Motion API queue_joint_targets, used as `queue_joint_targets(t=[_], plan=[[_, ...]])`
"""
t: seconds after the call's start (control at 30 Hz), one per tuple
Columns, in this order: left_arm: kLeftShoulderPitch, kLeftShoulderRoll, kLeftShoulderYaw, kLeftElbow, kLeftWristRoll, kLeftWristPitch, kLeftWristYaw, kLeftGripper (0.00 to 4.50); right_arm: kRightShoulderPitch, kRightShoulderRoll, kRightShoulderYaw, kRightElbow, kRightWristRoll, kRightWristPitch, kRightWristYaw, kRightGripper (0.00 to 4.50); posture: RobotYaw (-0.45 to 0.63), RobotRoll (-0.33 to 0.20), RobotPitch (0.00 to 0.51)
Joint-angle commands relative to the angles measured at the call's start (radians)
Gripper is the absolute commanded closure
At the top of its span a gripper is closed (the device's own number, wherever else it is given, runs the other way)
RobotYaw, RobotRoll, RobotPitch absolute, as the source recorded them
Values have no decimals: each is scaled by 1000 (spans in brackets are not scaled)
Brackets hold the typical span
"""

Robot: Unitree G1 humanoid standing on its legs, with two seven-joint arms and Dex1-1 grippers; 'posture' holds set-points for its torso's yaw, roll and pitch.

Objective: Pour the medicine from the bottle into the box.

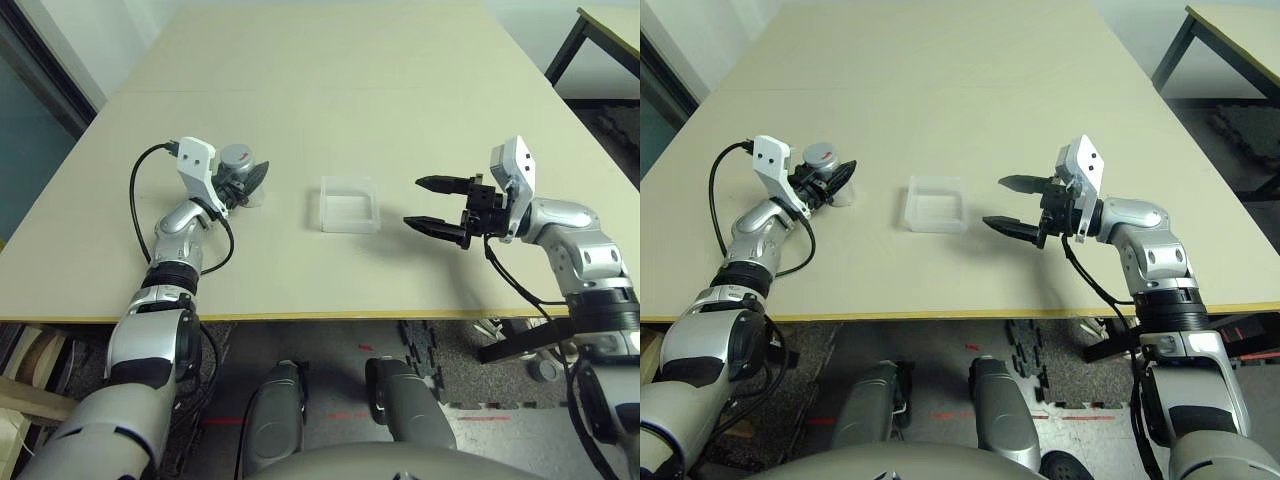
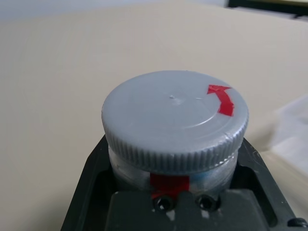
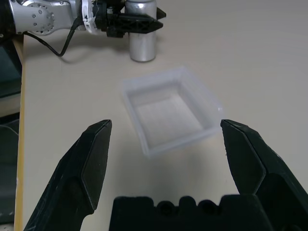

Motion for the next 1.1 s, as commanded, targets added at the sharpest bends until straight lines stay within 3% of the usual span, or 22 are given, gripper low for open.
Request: queue_joint_targets(t=[0.03, 0.2, 0.37, 1.1], plan=[[45, -7, -38, -166, -43, 153, -74, 1816, -41, 6, -6, -5, 38, 43, 23, 0, -173, 0, 115], [77, -8, -85, -383, -94, 351, -138, 1816, -135, 34, 14, 3, 69, 116, 50, 0, -178, 0, 104], [48, -11, -100, -436, -107, 420, -153, 1816, -230, 72, 45, 38, 56, 144, 72, 0, -185, 0, 91], [-31, -41, -157, -409, -96, 425, -225, 1816, -502, 267, 119, 380, -75, 73, 77, 0, -182, 0, 80]])
